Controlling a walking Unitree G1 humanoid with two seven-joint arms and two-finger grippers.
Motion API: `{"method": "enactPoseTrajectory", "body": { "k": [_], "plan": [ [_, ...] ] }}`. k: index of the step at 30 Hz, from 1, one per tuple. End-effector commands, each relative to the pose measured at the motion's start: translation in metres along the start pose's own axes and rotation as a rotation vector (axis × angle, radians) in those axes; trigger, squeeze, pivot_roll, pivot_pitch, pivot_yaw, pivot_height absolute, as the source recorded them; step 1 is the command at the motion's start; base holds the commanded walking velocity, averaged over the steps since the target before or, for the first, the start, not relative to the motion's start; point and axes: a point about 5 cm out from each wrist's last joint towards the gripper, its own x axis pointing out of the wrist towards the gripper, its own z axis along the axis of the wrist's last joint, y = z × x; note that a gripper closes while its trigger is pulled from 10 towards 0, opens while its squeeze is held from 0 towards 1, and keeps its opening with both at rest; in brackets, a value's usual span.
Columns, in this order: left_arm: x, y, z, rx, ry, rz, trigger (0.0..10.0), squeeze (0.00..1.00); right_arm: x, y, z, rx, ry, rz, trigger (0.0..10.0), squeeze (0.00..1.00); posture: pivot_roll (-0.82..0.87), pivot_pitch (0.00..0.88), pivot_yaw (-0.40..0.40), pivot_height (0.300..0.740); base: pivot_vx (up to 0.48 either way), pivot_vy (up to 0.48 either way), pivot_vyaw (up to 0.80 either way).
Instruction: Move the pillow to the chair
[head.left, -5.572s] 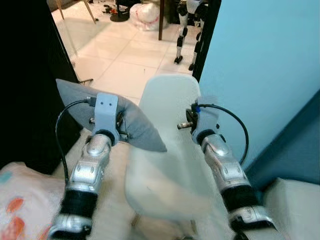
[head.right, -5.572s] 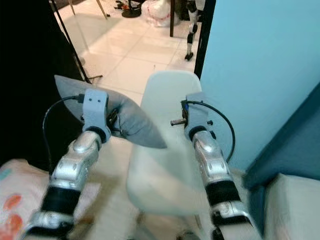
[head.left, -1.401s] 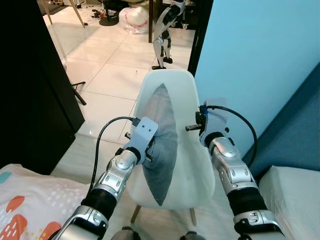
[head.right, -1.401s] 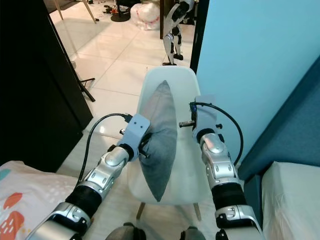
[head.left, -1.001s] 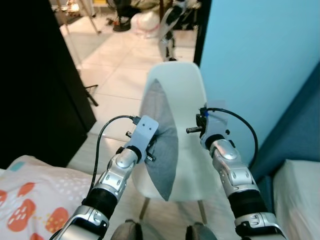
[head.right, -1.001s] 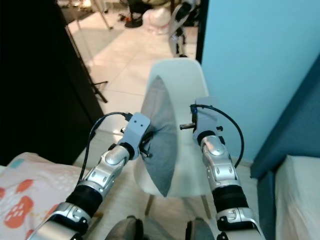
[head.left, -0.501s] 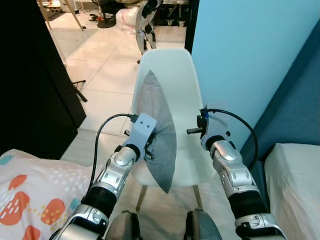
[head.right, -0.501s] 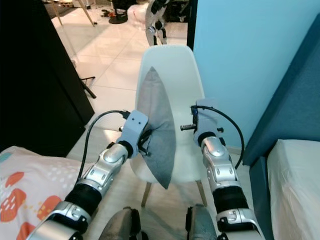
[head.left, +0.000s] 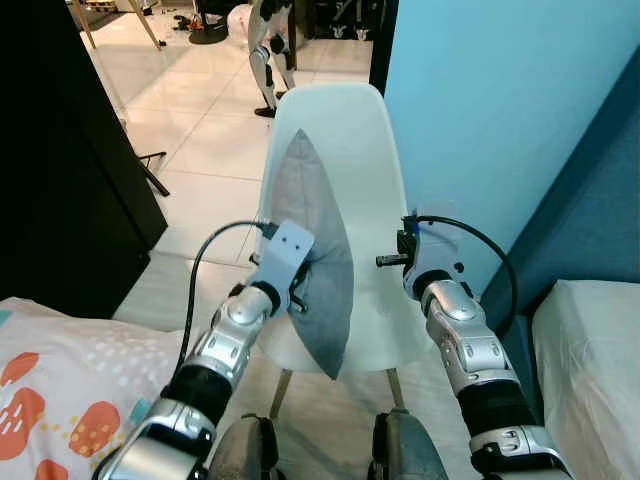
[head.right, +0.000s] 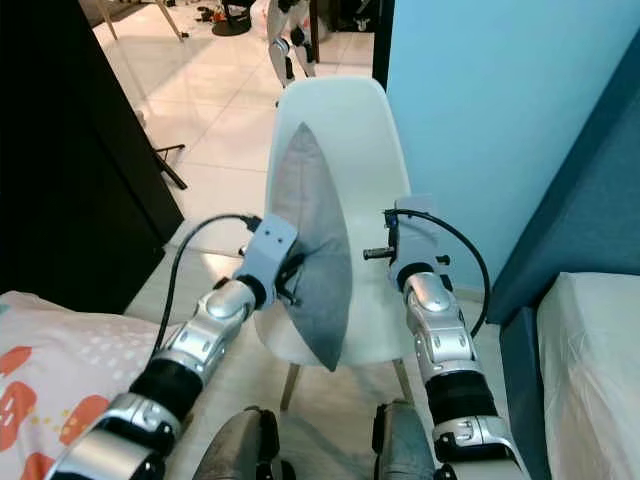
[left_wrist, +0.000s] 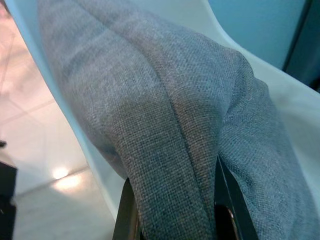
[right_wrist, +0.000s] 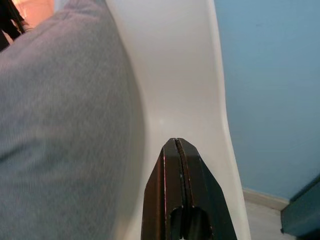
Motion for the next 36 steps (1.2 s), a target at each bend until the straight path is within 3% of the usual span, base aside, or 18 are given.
{"method": "enactPoseTrajectory", "body": {
  "k": [1,6,11,15,17,21,23,26,29,30,35,36],
  "plan": [
    [0.000,0.011,0.001,0.027,-0.010,0.028,10.0,0.00,-0.001,-0.001,0.001,0.004,0.000,-0.008,10.0,0.00,0.02,0.135,0.049,0.601,0.000,0.000,0.00],
    [0.009,0.026,0.013,0.116,-0.014,0.014,10.0,0.00,-0.005,-0.007,0.006,0.007,-0.018,-0.042,10.0,0.00,0.02,0.171,0.076,0.601,0.000,0.000,0.00],
    [0.014,0.024,0.019,0.166,-0.022,-0.021,10.0,0.00,-0.007,-0.008,0.006,0.023,-0.028,-0.054,10.0,0.00,0.02,0.183,0.087,0.591,0.000,0.000,0.00],
    [0.021,0.012,0.026,0.249,-0.044,-0.077,10.0,0.00,-0.009,-0.009,0.007,0.013,-0.029,-0.067,10.0,0.00,0.01,0.187,0.087,0.586,0.000,0.000,0.00],
    [0.021,0.012,0.026,0.249,-0.044,-0.077,10.0,0.00,-0.009,-0.009,0.007,0.013,-0.029,-0.067,10.0,0.00,0.01,0.187,0.087,0.586,0.000,0.000,0.00],
    [0.028,-0.006,0.033,0.300,-0.062,-0.125,10.0,0.00,-0.009,-0.009,0.008,0.011,-0.030,-0.070,10.0,0.00,0.00,0.184,0.087,0.581,0.000,0.000,0.00],
    [0.031,-0.022,0.038,0.332,-0.089,-0.185,10.0,0.00,-0.009,-0.009,0.010,0.021,-0.039,-0.059,10.0,0.00,0.00,0.182,0.090,0.572,0.000,0.000,0.00],
    [0.031,-0.028,0.040,0.341,-0.101,-0.209,10.0,0.00,-0.009,-0.008,0.010,0.021,-0.041,-0.052,10.0,0.00,0.00,0.181,0.091,0.567,0.000,0.000,0.00],
    [0.031,-0.033,0.040,0.363,-0.105,-0.236,10.0,0.00,-0.009,-0.006,0.011,0.014,-0.038,-0.029,10.0,0.00,0.00,0.176,0.094,0.562,0.000,0.000,0.00],
    [0.032,-0.042,0.039,0.432,-0.096,-0.279,10.0,0.00,-0.014,0.013,0.016,0.012,-0.078,0.117,10.0,0.00,0.00,0.169,0.096,0.562,0.000,0.000,0.00],
    [0.033,-0.042,0.038,0.450,-0.091,-0.287,10.0,0.00,-0.015,0.020,0.020,0.035,-0.106,0.175,10.0,0.00,0.00,0.166,0.094,0.562,0.000,0.000,0.00],
    [0.032,-0.040,0.036,0.466,-0.084,-0.294,10.0,0.00,-0.017,0.026,0.023,0.016,-0.116,0.248,10.0,0.00,0.00,0.162,0.092,0.562,0.000,0.000,0.00]
  ]
}}
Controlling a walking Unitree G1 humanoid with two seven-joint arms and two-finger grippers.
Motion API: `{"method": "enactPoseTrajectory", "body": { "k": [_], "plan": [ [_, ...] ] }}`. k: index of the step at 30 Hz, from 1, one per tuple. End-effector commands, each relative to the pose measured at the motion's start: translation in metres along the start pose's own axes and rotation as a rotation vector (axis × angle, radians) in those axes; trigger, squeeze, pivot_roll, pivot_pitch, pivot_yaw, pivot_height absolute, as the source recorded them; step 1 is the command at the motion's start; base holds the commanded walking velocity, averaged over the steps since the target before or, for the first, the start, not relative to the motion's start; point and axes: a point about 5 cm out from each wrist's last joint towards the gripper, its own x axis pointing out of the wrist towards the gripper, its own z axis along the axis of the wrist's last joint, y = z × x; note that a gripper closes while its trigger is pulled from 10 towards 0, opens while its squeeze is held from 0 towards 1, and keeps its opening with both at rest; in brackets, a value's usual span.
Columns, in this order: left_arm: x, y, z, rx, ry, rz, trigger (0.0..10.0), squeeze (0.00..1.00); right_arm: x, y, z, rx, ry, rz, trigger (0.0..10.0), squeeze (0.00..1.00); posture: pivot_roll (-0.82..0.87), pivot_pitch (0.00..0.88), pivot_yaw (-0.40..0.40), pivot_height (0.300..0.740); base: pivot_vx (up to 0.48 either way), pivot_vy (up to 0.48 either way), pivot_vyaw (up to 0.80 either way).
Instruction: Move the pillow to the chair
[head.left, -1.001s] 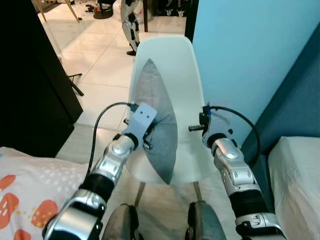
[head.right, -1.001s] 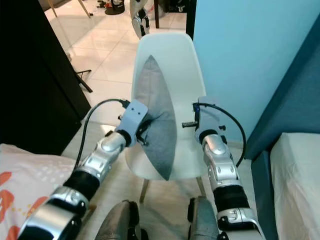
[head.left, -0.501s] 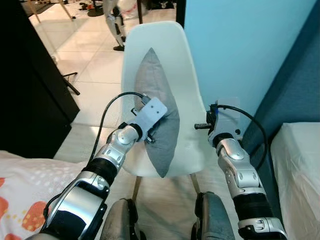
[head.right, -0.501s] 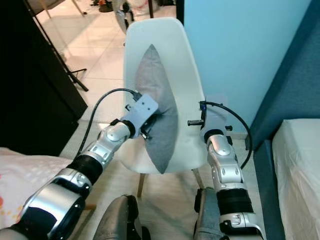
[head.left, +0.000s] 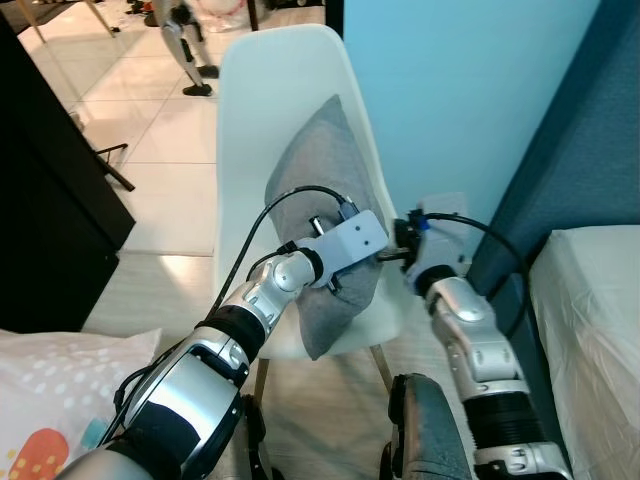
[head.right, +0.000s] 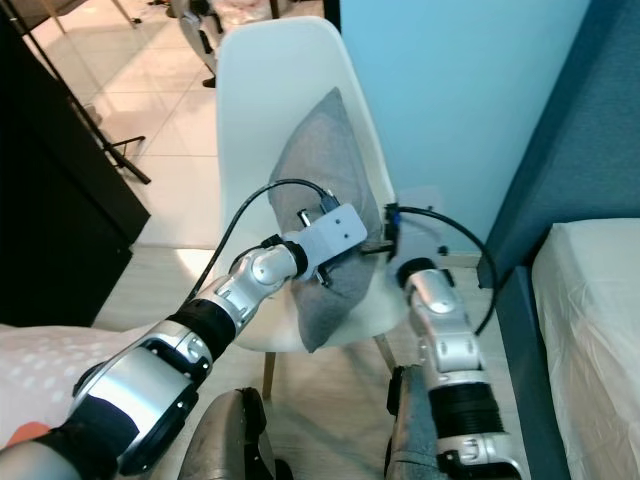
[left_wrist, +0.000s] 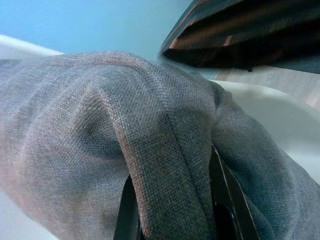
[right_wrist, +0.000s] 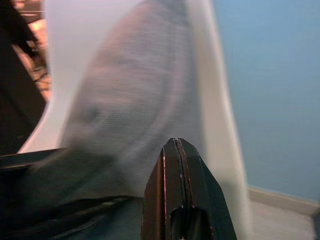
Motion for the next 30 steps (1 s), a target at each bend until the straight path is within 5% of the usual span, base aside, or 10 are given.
{"method": "enactPoseTrajectory", "body": {
  "k": [1,8,11,26,27,28,29,30],
  "plan": [
    [-0.005,-0.002,-0.015,0.038,0.057,-0.042,10.0,0.00,-0.004,0.015,0.004,-0.045,-0.007,0.159,10.0,0.00,0.00,0.159,0.090,0.562,0.000,0.000,0.00],
    [-0.006,-0.001,-0.018,0.070,0.071,-0.057,10.0,0.00,-0.009,0.023,0.004,-0.119,0.023,0.294,10.0,0.00,0.00,0.153,0.088,0.562,0.000,0.000,0.00],
    [-0.008,0.000,-0.021,0.086,0.082,-0.075,10.0,0.00,-0.016,0.014,0.006,-0.209,0.062,0.351,10.0,0.00,-0.01,0.139,0.087,0.557,0.000,0.000,0.00],
    [-0.010,0.000,-0.025,0.047,0.092,-0.109,10.0,0.00,-0.020,0.019,0.013,-0.168,0.015,0.415,10.0,0.00,-0.01,0.118,0.088,0.538,0.000,0.000,0.00],
    [-0.010,0.001,-0.025,0.033,0.096,-0.112,10.0,0.14,-0.020,0.020,0.013,-0.168,0.016,0.418,10.0,0.00,-0.01,0.116,0.088,0.538,0.000,0.000,0.00],
    [-0.010,0.001,-0.025,0.033,0.096,-0.112,10.0,0.14,-0.020,0.020,0.013,-0.168,0.016,0.418,10.0,0.00,-0.01,0.116,0.088,0.538,0.000,0.000,0.00],
    [-0.010,0.003,-0.024,0.012,0.097,-0.127,10.0,1.00,-0.020,0.021,0.013,-0.169,0.016,0.418,10.0,0.00,-0.01,0.115,0.088,0.538,0.000,0.000,0.00],
    [-0.010,0.004,-0.024,0.006,0.094,-0.135,10.0,1.00,-0.020,0.021,0.014,-0.170,0.014,0.410,10.0,0.00,-0.01,0.115,0.089,0.538,0.000,0.000,0.00]
  ]
}}
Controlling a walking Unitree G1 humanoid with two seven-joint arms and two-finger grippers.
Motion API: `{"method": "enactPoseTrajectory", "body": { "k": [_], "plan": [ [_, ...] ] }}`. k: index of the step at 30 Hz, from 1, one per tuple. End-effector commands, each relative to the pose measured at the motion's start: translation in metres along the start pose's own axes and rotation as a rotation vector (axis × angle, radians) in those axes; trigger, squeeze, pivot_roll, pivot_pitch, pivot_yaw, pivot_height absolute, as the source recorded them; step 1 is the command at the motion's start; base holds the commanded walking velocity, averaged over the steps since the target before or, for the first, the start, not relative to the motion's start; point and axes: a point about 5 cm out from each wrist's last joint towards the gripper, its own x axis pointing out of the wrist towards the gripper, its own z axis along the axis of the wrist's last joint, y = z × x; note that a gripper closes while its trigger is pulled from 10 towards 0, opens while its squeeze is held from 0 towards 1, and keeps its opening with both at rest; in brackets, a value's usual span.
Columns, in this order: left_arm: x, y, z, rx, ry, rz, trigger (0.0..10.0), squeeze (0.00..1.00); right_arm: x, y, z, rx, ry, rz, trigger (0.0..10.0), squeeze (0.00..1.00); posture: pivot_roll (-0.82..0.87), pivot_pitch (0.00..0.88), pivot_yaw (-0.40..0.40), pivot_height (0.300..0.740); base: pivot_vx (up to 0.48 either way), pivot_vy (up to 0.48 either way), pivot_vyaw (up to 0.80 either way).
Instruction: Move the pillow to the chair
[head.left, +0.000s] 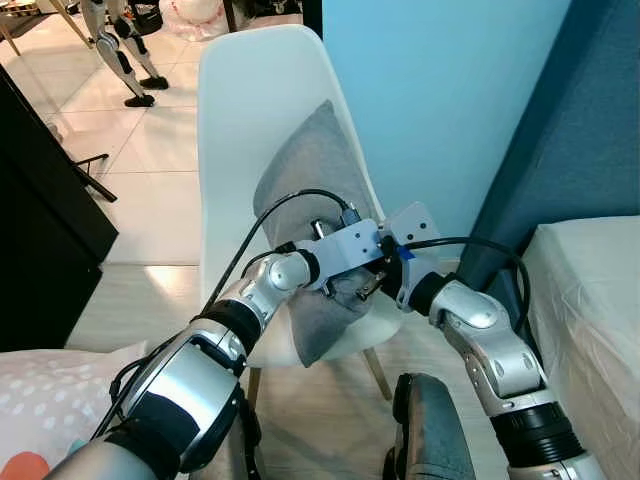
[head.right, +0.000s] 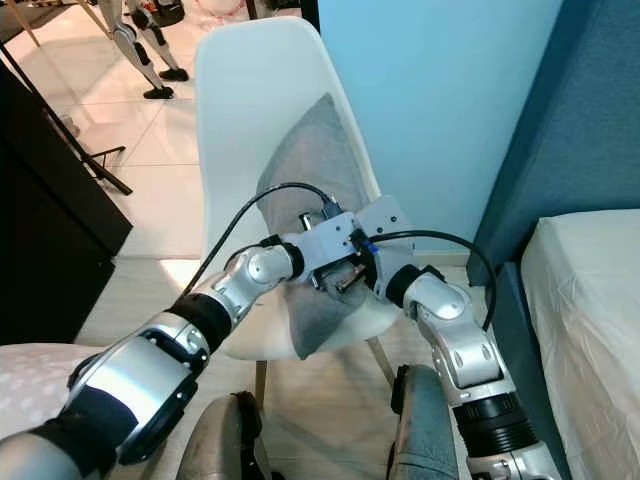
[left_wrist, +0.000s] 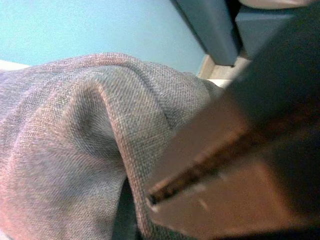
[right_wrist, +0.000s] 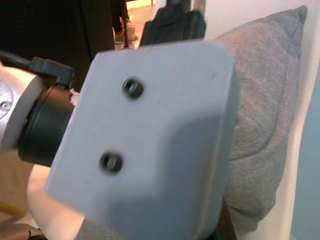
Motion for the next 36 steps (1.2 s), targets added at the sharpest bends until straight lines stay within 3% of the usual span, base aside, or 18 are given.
{"method": "enactPoseTrajectory", "body": {
  "k": [1,8,10,12,15,17,18,19,20,22,25,26,27,28,32,35,36],
  "plan": [
    [-0.007,-0.001,-0.018,-0.024,0.077,-0.030,10.0,1.00,0.001,0.005,0.002,0.002,-0.011,0.015,10.0,0.00,-0.01,0.115,0.089,0.538,0.000,0.000,0.00],
    [-0.013,0.012,-0.020,-0.065,0.060,-0.031,10.0,1.00,0.001,-0.002,0.006,-0.003,-0.033,-0.048,10.0,0.00,-0.01,0.115,0.091,0.538,0.000,0.000,0.00],
    [-0.020,0.028,-0.018,-0.171,-0.002,0.014,10.0,1.00,0.001,-0.019,0.013,-0.006,-0.077,-0.166,10.0,0.00,0.01,0.113,0.079,0.538,0.000,0.000,0.00],
    [-0.020,0.028,-0.018,-0.171,-0.002,0.014,10.0,1.00,0.001,-0.019,0.013,-0.006,-0.077,-0.166,10.0,0.00,0.01,0.113,0.079,0.538,0.000,0.000,0.00],
    [-0.027,0.044,-0.011,-0.262,-0.089,0.076,10.0,1.00,0.001,-0.037,0.020,0.020,-0.127,-0.306,10.0,0.00,0.01,0.110,0.078,0.538,0.000,0.000,0.00],
    [-0.027,0.044,-0.011,-0.262,-0.089,0.076,10.0,1.00,0.001,-0.037,0.020,0.020,-0.127,-0.306,10.0,0.00,0.01,0.110,0.078,0.538,0.000,0.000,0.00],
    [-0.037,0.061,-0.002,-0.331,-0.179,0.125,10.0,0.00,0.001,-0.050,0.026,0.068,-0.176,-0.437,10.0,0.00,0.02,0.106,0.081,0.538,0.000,0.000,0.00],
    [-0.045,0.072,0.003,-0.373,-0.230,0.156,10.0,0.00,0.000,-0.053,0.027,0.085,-0.192,-0.477,10.0,0.00,0.02,0.104,0.082,0.538,0.000,0.000,0.00],
    [-0.045,0.072,0.003,-0.373,-0.230,0.156,10.0,0.00,0.000,-0.053,0.027,0.085,-0.192,-0.477,10.0,0.00,0.02,0.104,0.082,0.538,0.000,0.000,0.00],
    [-0.063,0.089,0.010,-0.452,-0.310,0.213,10.0,0.00,0.000,-0.053,0.028,0.106,-0.202,-0.498,10.0,0.00,0.02,0.104,0.077,0.538,0.000,0.000,0.00],
    [-0.063,0.089,0.010,-0.452,-0.310,0.213,10.0,0.00,0.000,-0.053,0.028,0.106,-0.202,-0.498,10.0,0.00,0.02,0.104,0.077,0.538,0.000,0.000,0.00],
    [-0.072,0.098,0.013,-0.503,-0.354,0.265,10.0,0.00,0.000,-0.052,0.026,0.112,-0.201,-0.496,10.0,0.00,0.03,0.104,0.071,0.538,0.000,0.000,0.00],
    [-0.072,0.098,0.013,-0.503,-0.354,0.265,10.0,0.00,0.000,-0.052,0.026,0.112,-0.201,-0.496,10.0,0.00,0.03,0.104,0.071,0.538,0.000,0.000,0.00],
    [-0.084,0.102,0.015,-0.555,-0.401,0.276,10.0,0.00,0.001,-0.050,0.024,0.115,-0.196,-0.488,10.0,0.00,0.04,0.099,0.062,0.538,0.000,0.000,0.00],
    [-0.098,0.101,0.013,-0.624,-0.435,0.291,10.0,0.00,0.005,-0.046,0.024,0.122,-0.194,-0.472,10.0,0.00,0.04,0.095,0.057,0.538,0.000,0.000,0.00],
    [-0.104,0.103,0.001,-0.749,-0.437,0.476,10.0,0.00,0.013,-0.043,0.027,0.134,-0.211,-0.462,10.0,0.00,0.05,0.087,0.057,0.538,0.000,0.000,0.00],
    [-0.104,0.103,0.001,-0.749,-0.437,0.476,10.0,0.00,0.013,-0.043,0.027,0.134,-0.211,-0.462,10.0,0.00,0.05,0.087,0.057,0.538,0.000,0.000,0.00]
  ]
}}
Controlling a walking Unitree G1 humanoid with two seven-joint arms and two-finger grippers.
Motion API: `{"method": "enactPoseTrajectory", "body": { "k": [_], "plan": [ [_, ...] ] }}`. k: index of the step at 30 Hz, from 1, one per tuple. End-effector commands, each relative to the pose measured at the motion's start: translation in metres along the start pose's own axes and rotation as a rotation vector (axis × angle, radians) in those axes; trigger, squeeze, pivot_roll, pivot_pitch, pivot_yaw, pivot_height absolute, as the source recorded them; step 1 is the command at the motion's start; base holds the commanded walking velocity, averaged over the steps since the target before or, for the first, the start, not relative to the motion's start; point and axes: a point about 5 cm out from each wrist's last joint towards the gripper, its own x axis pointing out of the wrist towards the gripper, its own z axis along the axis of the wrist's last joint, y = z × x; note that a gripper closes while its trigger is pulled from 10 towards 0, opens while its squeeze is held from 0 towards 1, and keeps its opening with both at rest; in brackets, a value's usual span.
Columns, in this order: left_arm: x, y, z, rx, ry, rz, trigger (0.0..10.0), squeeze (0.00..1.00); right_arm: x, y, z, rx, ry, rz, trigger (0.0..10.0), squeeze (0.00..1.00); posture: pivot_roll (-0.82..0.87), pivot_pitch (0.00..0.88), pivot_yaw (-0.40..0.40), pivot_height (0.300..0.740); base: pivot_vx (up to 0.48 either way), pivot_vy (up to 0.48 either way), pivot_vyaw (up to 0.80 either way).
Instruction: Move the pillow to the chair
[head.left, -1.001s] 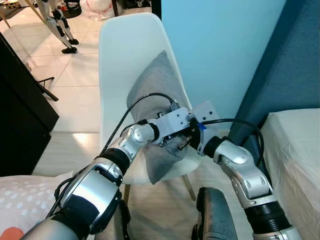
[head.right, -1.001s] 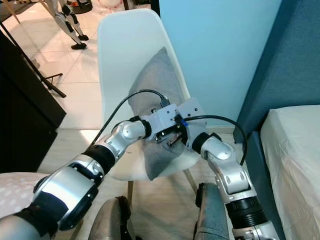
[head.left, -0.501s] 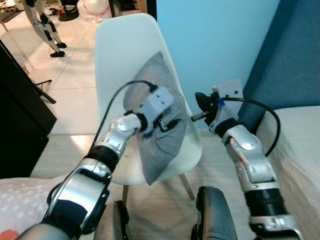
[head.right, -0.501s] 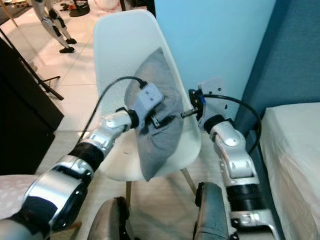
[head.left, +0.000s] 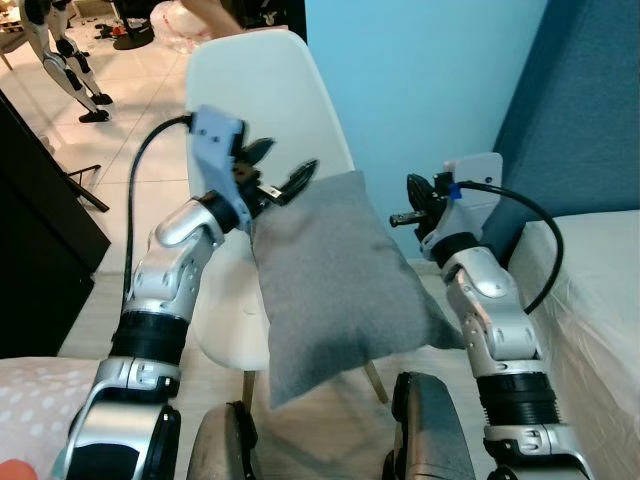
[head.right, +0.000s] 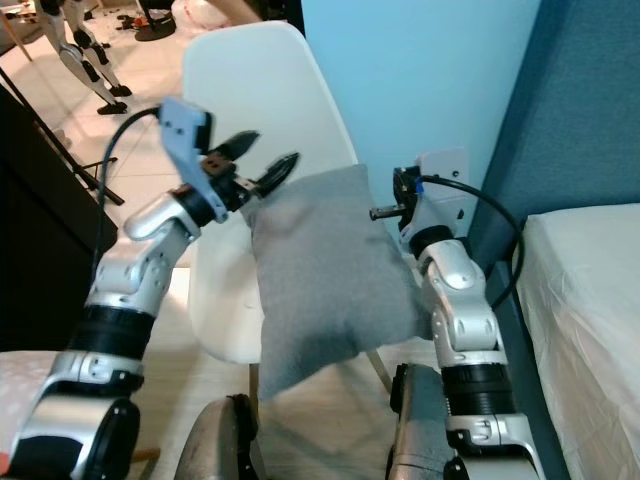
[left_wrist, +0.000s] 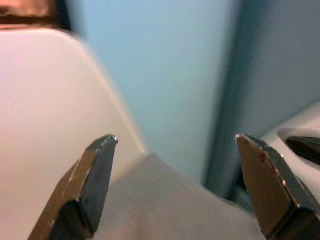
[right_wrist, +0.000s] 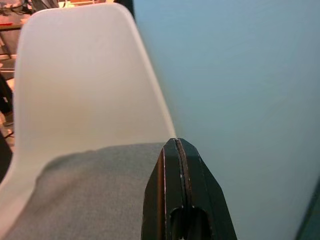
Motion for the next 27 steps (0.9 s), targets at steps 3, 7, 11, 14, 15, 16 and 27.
{"method": "enactPoseTrajectory", "body": {
  "k": [3,7,11,14,15,16,27],
  "plan": [
    [-0.006,0.009,-0.007,-0.025,-0.024,0.213,10.0,0.00,0.004,0.010,-0.001,0.020,-0.013,0.021,10.0,0.00,0.05,0.081,0.055,0.538,0.000,0.000,0.00],
    [-0.013,0.012,-0.028,0.018,0.094,0.359,10.0,0.00,0.004,0.019,-0.006,0.025,0.007,0.041,10.0,0.00,0.04,0.077,0.059,0.538,0.000,0.000,0.00],
    [-0.026,0.011,-0.047,0.089,0.225,0.433,10.0,0.00,0.001,0.028,-0.015,-0.004,0.046,0.058,10.0,0.00,0.03,0.065,0.060,0.538,0.000,0.000,0.00],
    [-0.035,0.009,-0.053,0.133,0.253,0.475,10.0,0.00,-0.004,0.029,-0.022,-0.008,0.062,0.016,10.0,0.00,0.03,0.039,0.057,0.538,0.000,0.000,0.00],
    [-0.035,0.009,-0.053,0.133,0.253,0.475,10.0,0.00,-0.004,0.029,-0.022,-0.008,0.062,0.016,10.0,0.00,0.03,0.039,0.057,0.538,0.000,0.000,0.00],
    [-0.038,0.009,-0.053,0.152,0.238,0.489,10.0,0.00,-0.006,0.030,-0.025,0.006,0.072,0.004,10.0,0.00,0.03,0.033,0.054,0.538,0.000,0.000,0.00],
    [-0.045,0.006,-0.051,0.184,0.173,0.520,10.0,0.00,-0.007,0.035,-0.032,0.032,0.105,0.034,10.0,0.00,0.04,0.047,0.034,0.553,0.000,0.000,0.00]
  ]
}}
